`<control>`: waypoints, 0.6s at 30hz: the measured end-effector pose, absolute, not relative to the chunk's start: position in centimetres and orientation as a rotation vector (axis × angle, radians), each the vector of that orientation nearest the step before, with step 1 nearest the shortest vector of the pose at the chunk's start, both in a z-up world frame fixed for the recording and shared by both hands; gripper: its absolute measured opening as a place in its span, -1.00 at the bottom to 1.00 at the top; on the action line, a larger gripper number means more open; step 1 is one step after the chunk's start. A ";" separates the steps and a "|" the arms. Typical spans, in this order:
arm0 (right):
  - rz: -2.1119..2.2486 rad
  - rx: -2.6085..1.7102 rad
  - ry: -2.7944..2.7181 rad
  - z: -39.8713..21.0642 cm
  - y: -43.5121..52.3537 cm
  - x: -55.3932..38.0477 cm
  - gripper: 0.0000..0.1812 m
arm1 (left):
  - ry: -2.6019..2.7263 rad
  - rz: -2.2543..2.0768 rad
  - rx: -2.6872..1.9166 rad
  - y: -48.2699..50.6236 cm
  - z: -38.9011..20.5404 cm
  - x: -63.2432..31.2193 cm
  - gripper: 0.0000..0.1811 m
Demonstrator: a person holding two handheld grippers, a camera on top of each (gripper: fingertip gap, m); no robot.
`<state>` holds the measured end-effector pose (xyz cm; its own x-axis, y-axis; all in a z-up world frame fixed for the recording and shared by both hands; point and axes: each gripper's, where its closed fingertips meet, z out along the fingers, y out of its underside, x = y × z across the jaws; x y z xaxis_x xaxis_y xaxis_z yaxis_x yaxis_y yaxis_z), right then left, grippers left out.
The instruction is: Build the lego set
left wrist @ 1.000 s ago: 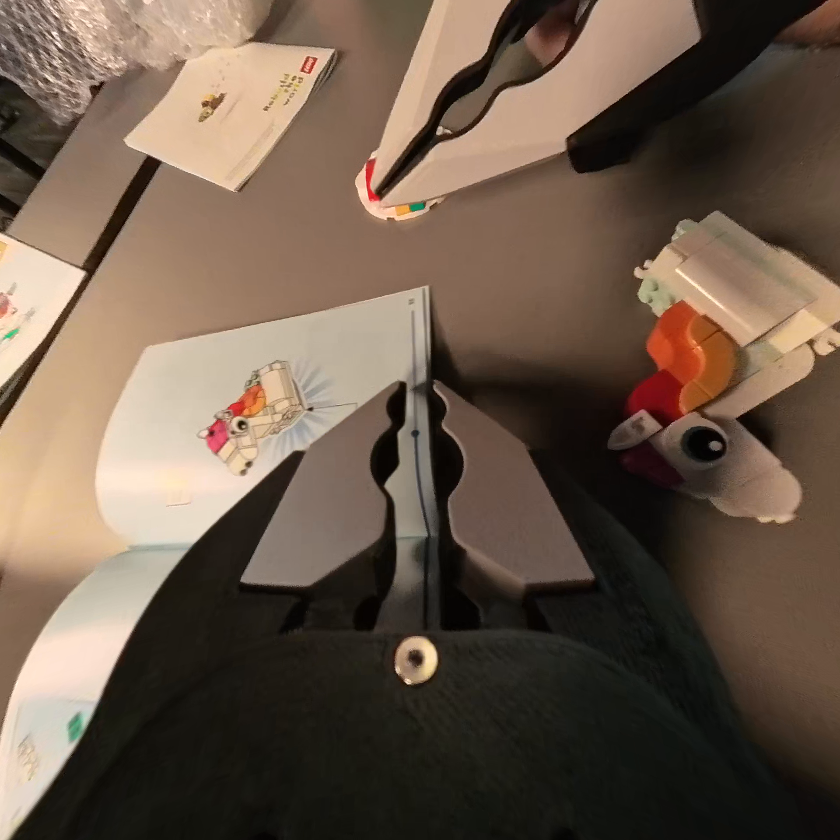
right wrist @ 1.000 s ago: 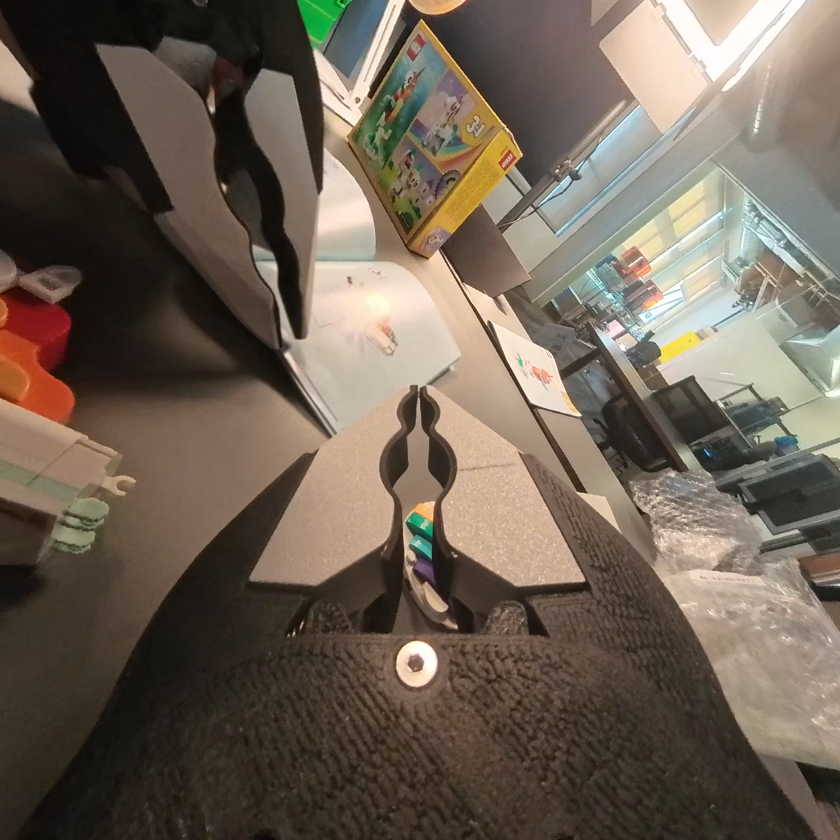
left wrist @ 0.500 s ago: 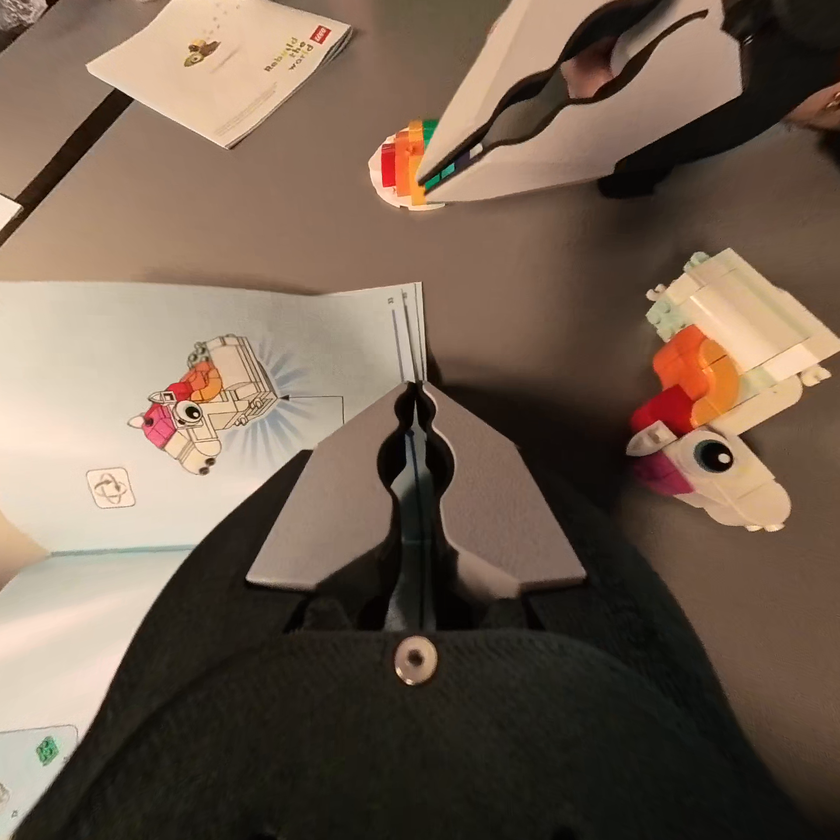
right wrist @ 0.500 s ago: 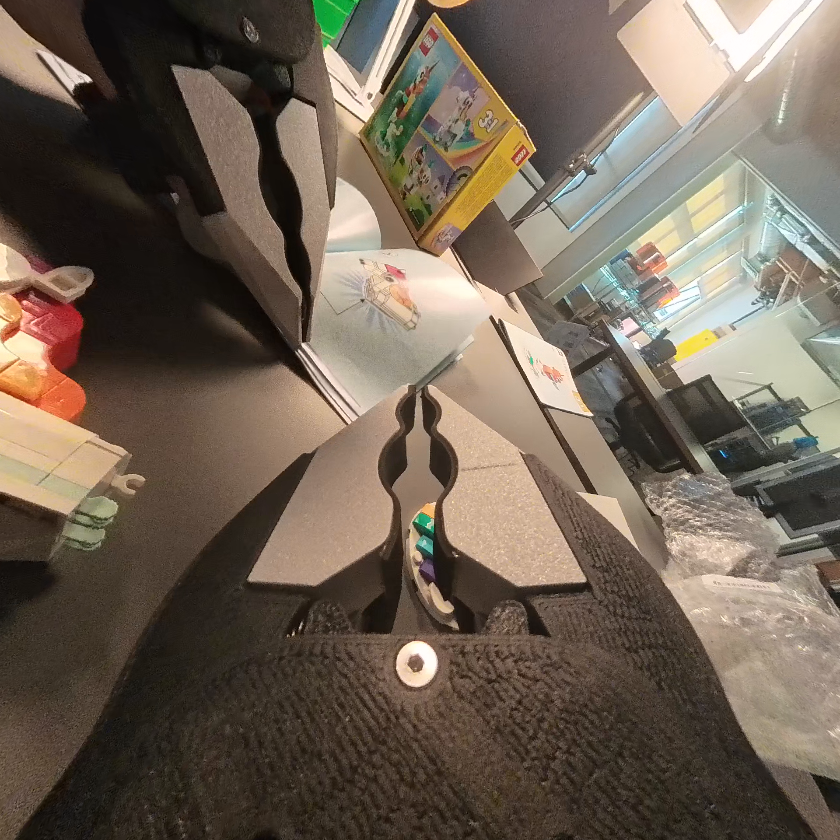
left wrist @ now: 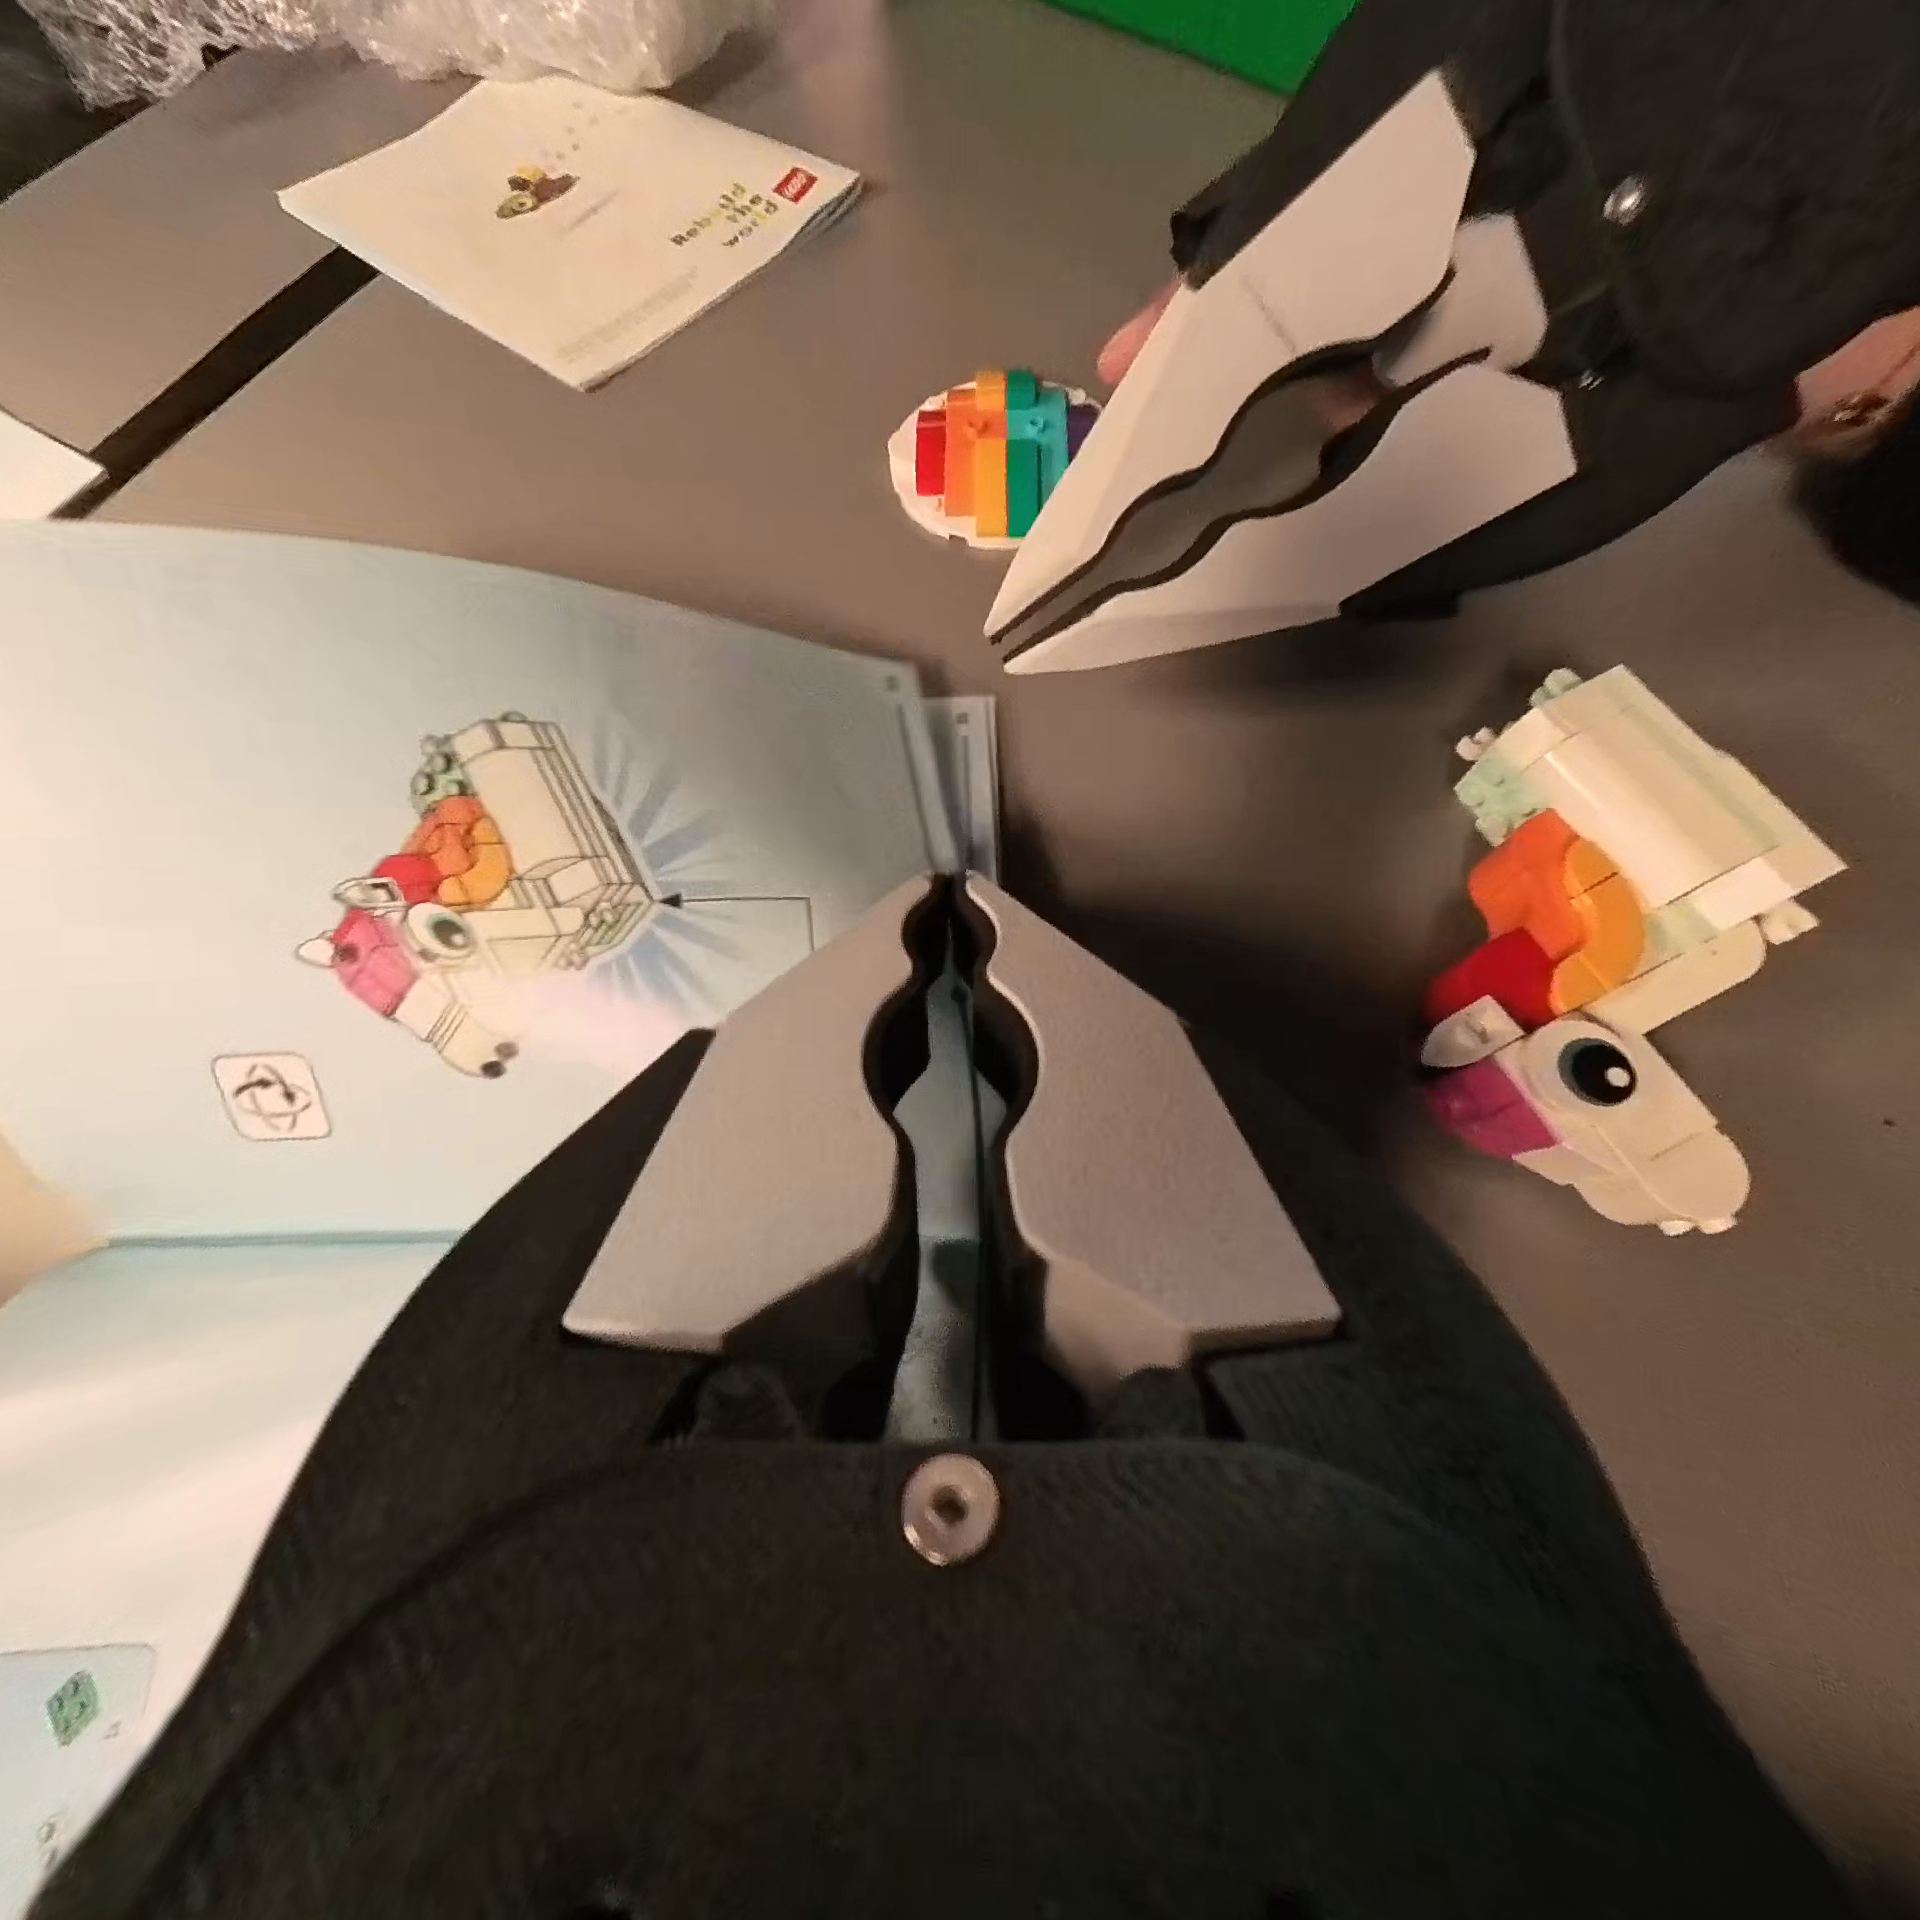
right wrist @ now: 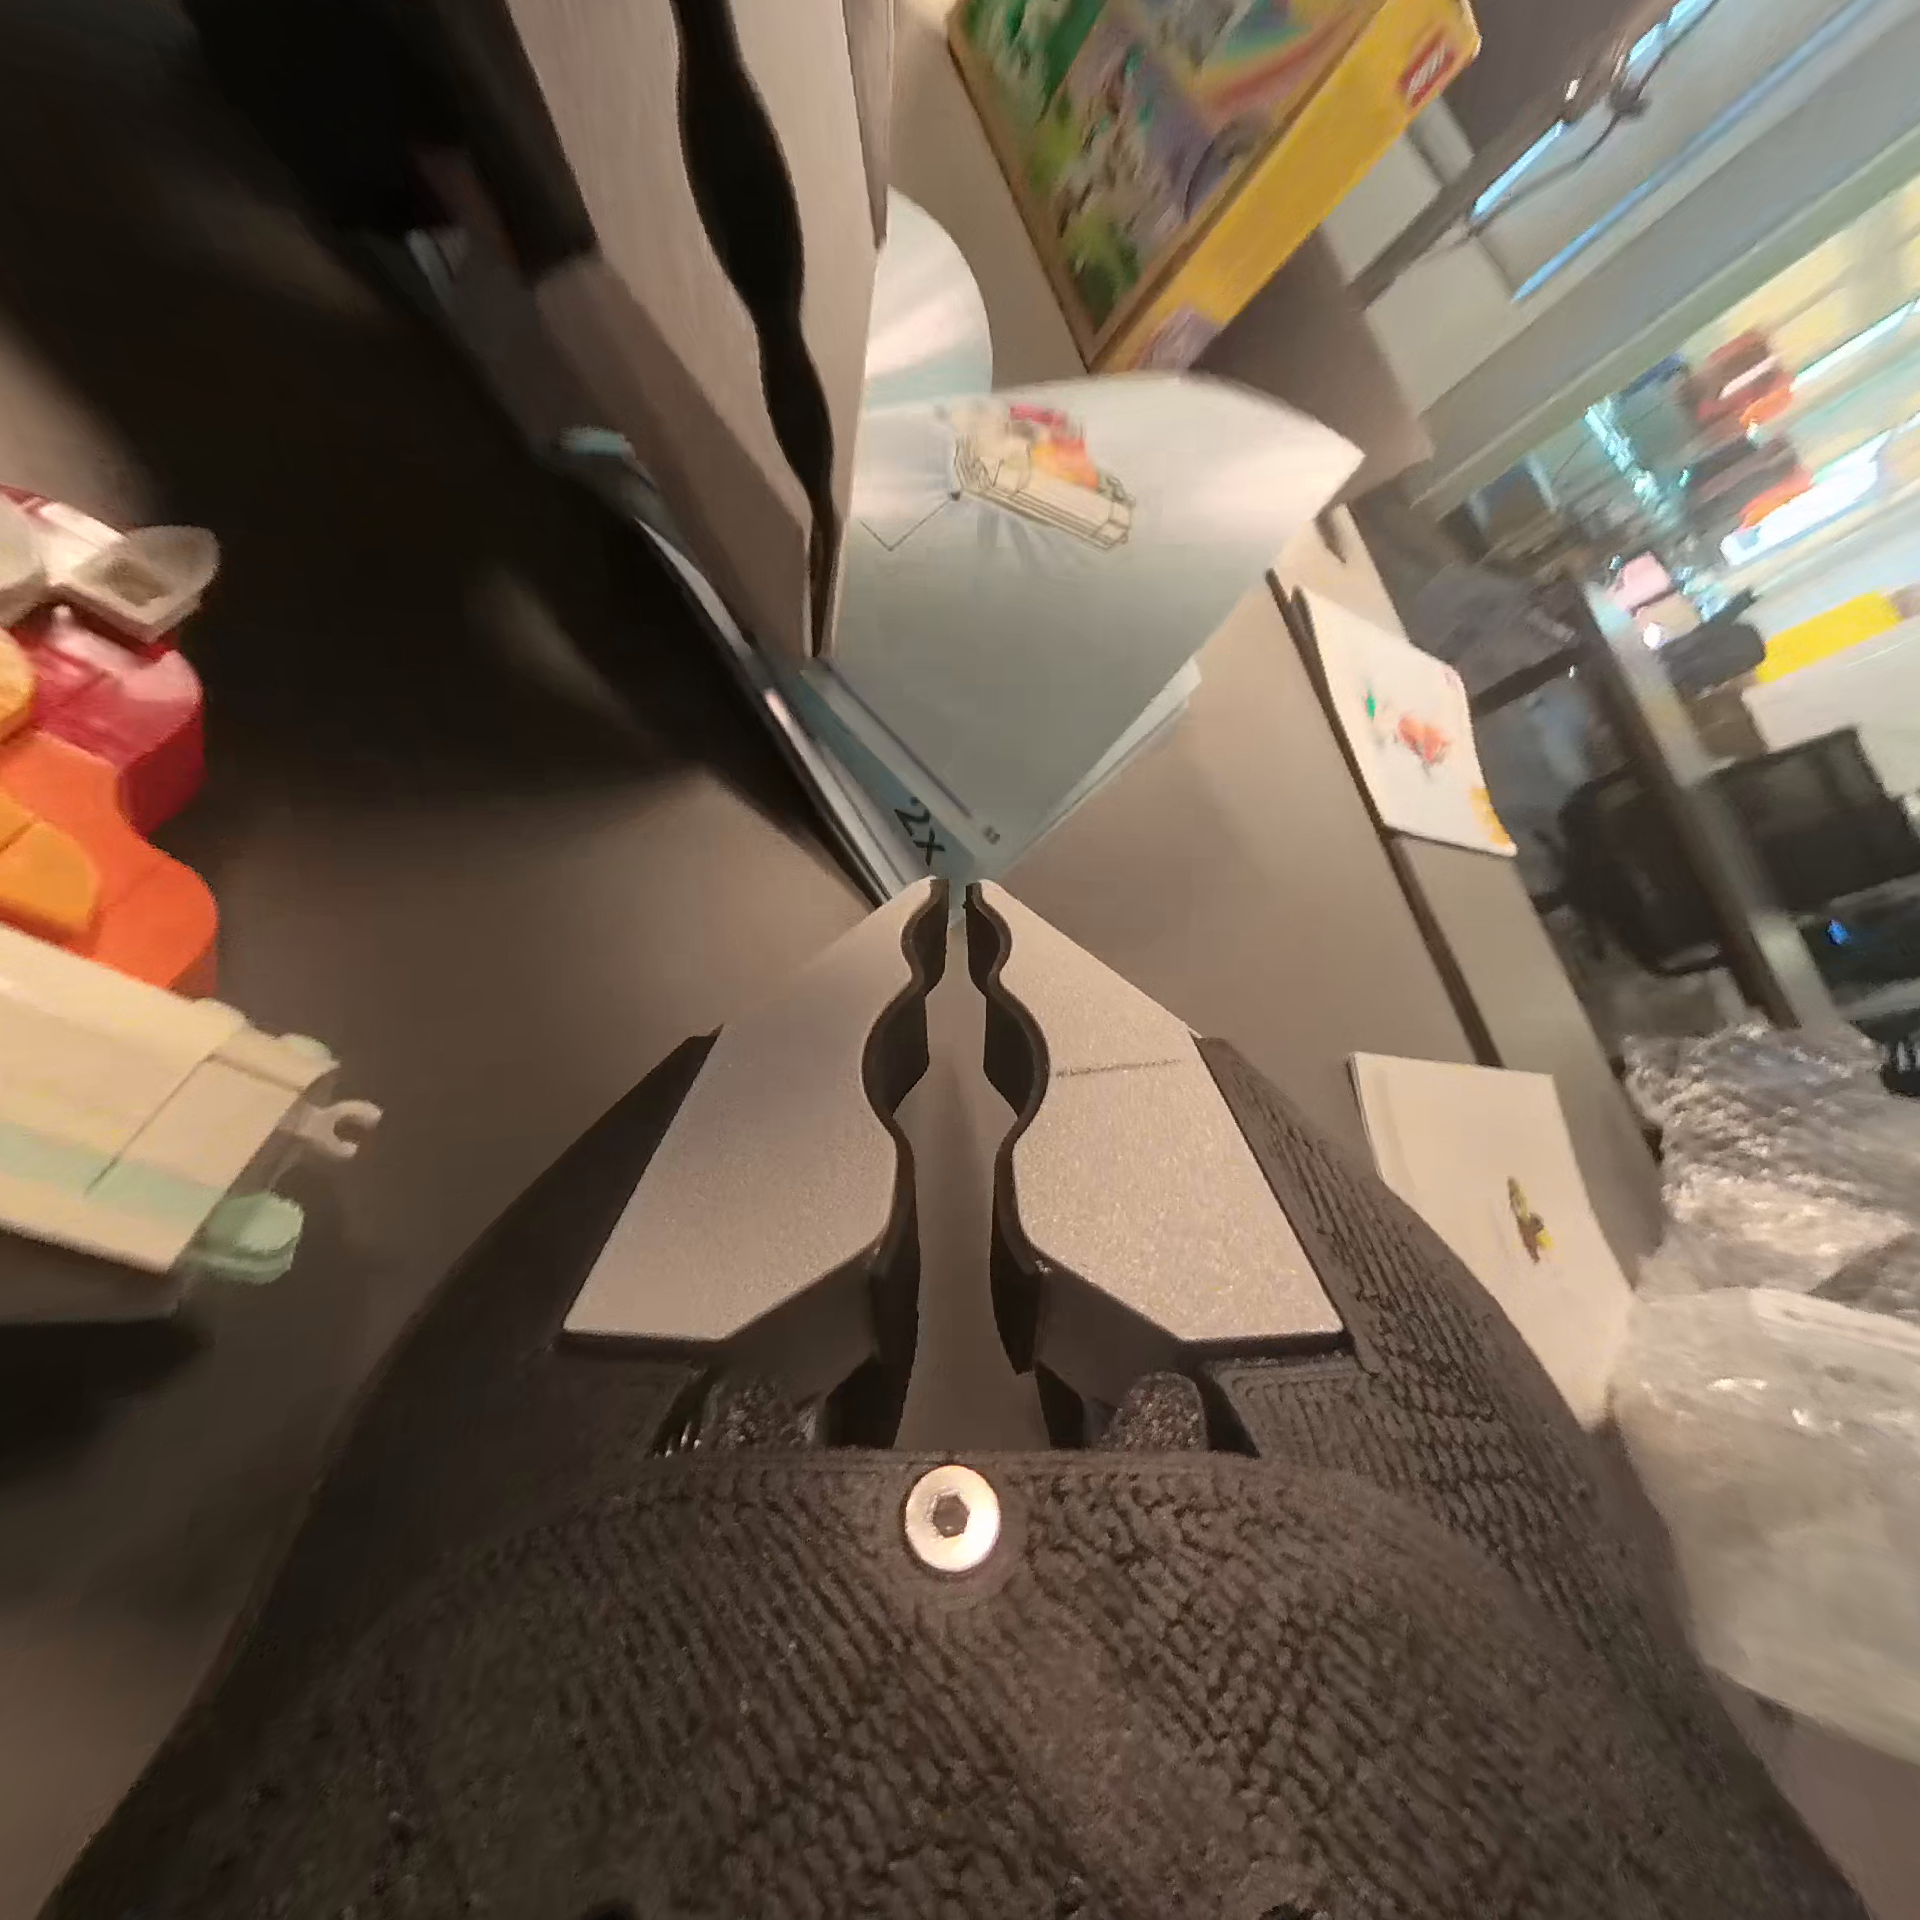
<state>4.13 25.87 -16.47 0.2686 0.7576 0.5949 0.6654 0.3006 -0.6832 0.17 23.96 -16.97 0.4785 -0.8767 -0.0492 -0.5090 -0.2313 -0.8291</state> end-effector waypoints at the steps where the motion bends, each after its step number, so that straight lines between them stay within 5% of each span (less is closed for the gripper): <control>1: 0.100 -1.415 -1.433 -16.5 26.0 4.1 -0.98 | 1.149 -0.573 -1.885 23.9 -16.8 0.2 -1.00; 14: 0.115 -1.473 -1.374 -16.2 27.0 3.3 -0.99 | 1.137 -0.552 -1.840 24.0 -16.2 0.3 -1.00; 17: 0.100 -1.469 -1.399 -16.5 26.9 3.4 -0.96 | 1.135 -0.498 -1.842 24.4 -16.4 0.2 -0.43; 18: 0.094 -1.469 -1.404 -16.6 26.9 3.5 -0.96 | 1.147 -0.484 -1.846 24.4 -16.6 0.3 -0.39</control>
